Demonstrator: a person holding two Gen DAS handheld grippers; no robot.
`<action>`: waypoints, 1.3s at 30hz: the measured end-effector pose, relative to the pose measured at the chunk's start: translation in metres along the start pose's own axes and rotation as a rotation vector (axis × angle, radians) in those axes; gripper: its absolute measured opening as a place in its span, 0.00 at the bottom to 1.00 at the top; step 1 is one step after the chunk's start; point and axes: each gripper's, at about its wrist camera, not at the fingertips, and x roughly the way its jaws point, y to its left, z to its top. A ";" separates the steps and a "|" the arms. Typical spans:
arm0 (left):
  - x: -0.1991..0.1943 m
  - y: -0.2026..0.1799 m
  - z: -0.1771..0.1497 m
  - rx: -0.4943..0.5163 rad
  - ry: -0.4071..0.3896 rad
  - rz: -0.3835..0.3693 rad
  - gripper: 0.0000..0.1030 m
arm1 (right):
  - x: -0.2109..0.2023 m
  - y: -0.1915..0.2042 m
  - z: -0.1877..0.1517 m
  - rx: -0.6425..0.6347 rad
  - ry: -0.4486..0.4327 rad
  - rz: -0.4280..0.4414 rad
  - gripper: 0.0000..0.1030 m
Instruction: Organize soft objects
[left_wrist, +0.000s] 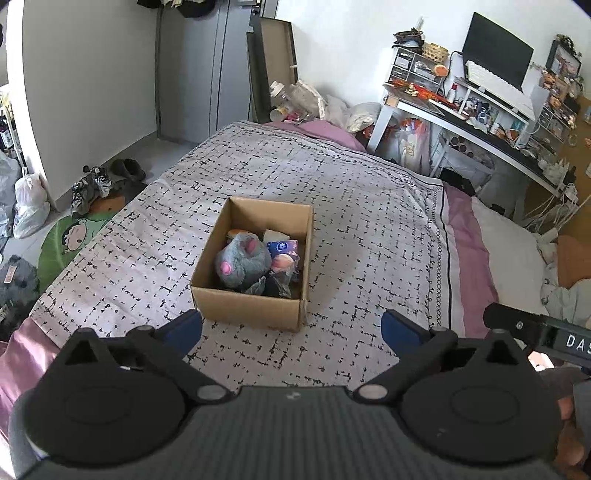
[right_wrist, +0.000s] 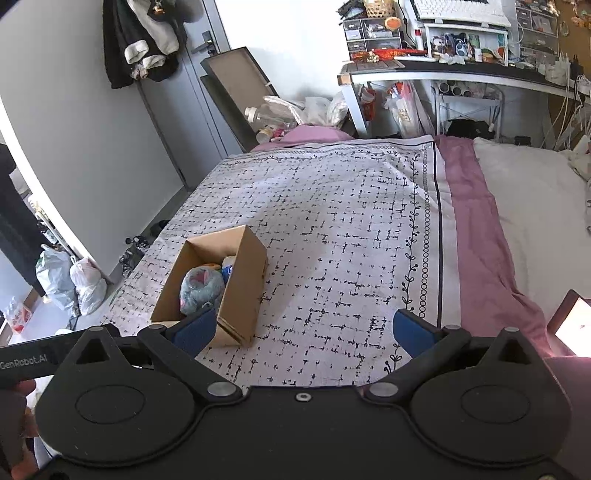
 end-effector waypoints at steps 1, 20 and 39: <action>-0.003 -0.001 -0.002 0.003 -0.004 0.000 0.99 | -0.003 0.000 -0.001 -0.004 -0.005 0.002 1.00; -0.040 -0.013 -0.021 0.048 -0.056 0.023 0.99 | -0.038 0.007 -0.014 -0.082 -0.054 0.018 1.00; -0.053 -0.010 -0.024 0.049 -0.072 0.034 0.99 | -0.045 0.008 -0.019 -0.105 -0.055 -0.013 1.00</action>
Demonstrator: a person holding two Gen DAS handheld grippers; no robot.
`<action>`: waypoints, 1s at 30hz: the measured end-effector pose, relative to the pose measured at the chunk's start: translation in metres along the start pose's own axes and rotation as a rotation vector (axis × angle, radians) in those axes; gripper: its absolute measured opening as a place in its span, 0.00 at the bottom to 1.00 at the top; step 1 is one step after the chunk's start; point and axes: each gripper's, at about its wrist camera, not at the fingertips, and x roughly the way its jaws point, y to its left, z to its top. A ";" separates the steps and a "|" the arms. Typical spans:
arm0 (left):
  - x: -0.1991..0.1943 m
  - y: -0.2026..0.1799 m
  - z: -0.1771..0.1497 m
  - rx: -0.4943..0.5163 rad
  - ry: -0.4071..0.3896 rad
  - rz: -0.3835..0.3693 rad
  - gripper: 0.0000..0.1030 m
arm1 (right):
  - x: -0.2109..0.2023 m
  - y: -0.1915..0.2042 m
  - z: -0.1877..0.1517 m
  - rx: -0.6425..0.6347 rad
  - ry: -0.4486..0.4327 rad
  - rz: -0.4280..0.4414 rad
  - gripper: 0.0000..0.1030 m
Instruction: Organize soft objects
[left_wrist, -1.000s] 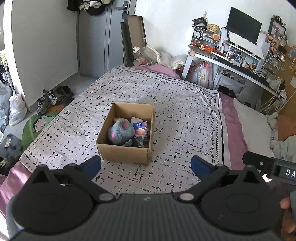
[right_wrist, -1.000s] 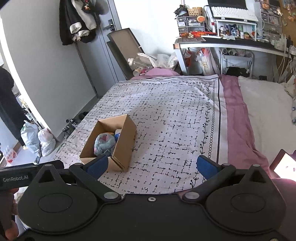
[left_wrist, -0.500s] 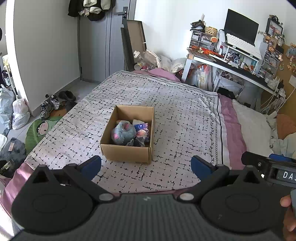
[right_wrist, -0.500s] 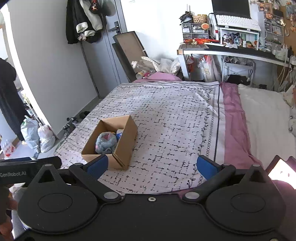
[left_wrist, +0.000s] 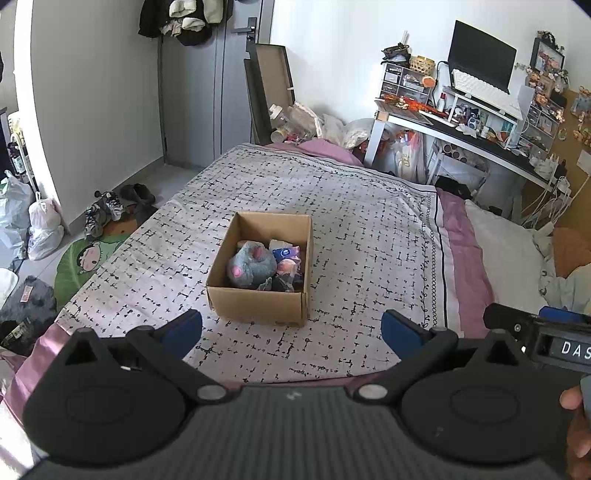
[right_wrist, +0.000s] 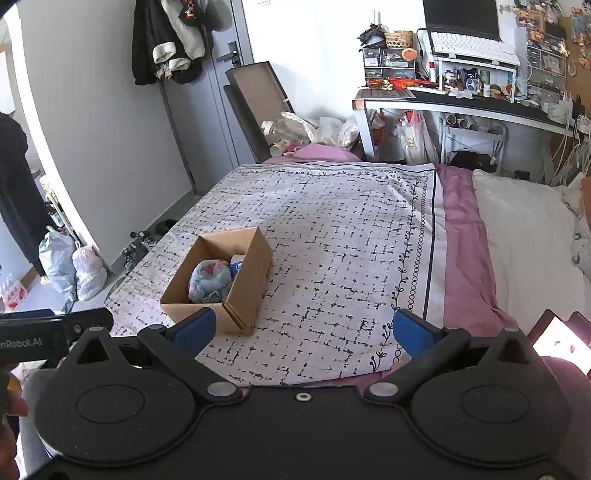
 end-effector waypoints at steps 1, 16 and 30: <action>-0.001 0.000 0.000 0.000 -0.003 -0.002 0.99 | 0.000 0.001 -0.001 -0.002 0.002 -0.003 1.00; 0.001 0.004 -0.001 0.002 0.000 -0.005 0.99 | 0.004 0.010 0.001 -0.021 0.016 -0.014 1.00; 0.004 0.007 -0.002 -0.001 0.008 -0.007 0.99 | 0.007 0.013 0.000 -0.030 0.031 -0.014 1.00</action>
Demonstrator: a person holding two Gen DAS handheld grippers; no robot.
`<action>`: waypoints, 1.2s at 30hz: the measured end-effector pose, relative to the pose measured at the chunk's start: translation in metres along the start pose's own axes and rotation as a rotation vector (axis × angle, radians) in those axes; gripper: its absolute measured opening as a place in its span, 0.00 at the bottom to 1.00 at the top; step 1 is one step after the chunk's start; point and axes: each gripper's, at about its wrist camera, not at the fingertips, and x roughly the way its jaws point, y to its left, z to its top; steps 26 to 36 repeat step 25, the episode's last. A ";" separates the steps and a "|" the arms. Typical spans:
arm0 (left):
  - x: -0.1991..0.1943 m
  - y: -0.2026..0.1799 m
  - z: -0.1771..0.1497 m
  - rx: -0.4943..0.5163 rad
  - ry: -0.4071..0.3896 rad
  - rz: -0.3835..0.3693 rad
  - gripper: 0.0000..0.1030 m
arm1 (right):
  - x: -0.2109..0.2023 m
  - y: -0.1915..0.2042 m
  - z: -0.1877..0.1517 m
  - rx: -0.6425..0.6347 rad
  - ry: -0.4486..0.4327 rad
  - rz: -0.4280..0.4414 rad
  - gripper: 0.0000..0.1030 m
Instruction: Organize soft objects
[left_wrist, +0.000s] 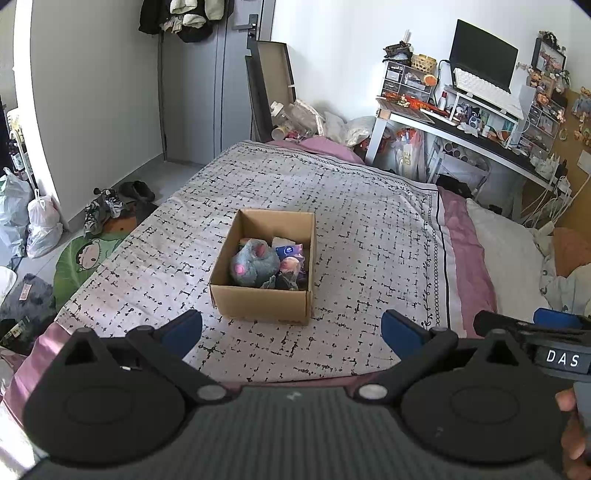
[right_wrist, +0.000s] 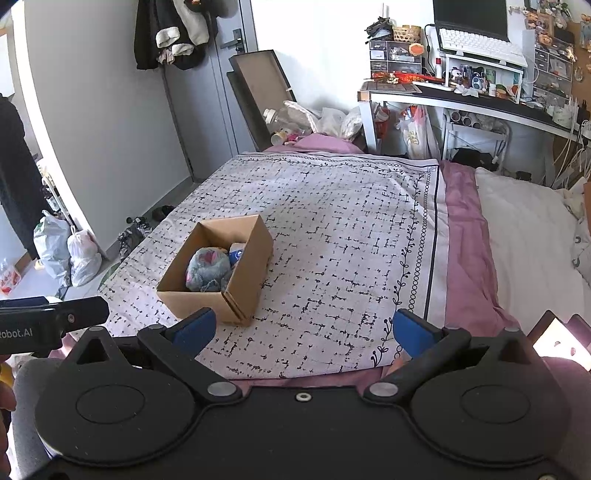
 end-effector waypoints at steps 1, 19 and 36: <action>0.000 0.000 0.000 0.000 0.000 0.000 0.99 | 0.000 0.000 0.000 0.001 0.001 -0.001 1.00; 0.006 0.001 -0.011 -0.013 -0.013 -0.023 0.99 | 0.010 -0.003 -0.005 0.004 0.022 -0.012 1.00; 0.017 0.004 -0.012 -0.020 -0.006 -0.019 0.99 | 0.021 -0.002 -0.007 0.014 0.034 -0.014 1.00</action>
